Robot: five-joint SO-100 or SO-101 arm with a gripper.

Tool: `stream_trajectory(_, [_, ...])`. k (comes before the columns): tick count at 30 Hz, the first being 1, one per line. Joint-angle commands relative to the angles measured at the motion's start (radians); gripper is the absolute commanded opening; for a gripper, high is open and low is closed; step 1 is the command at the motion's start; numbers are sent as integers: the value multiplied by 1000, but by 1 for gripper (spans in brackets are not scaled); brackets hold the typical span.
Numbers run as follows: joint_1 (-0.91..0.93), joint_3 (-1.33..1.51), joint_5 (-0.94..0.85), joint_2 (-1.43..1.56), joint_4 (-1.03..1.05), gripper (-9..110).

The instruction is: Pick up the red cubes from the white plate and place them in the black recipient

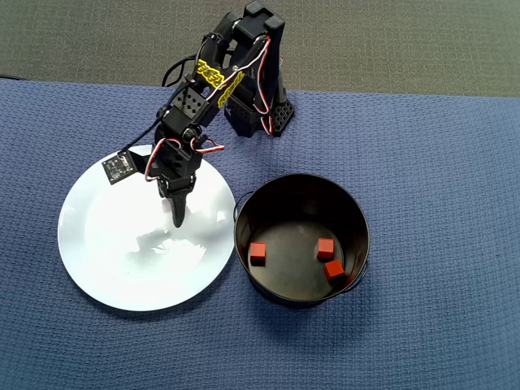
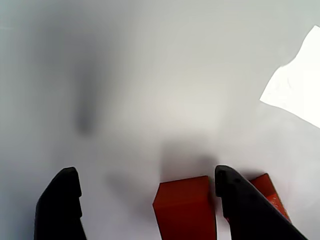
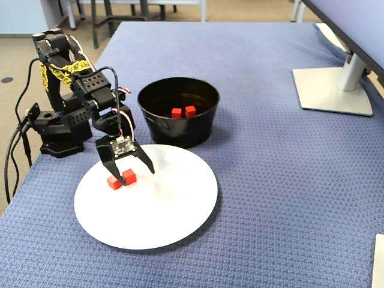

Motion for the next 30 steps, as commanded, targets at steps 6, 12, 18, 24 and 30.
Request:
stream_trajectory(6, [-26,-5,23,55,17,26])
stream_trajectory(12, [-32,20,20,55,20,25])
stream_trajectory(18, [-32,29,23,57,15,23])
stream_trajectory(24, [-37,40,28,67,23,17])
stream_trajectory(30, [-38,37,40,69,31,13])
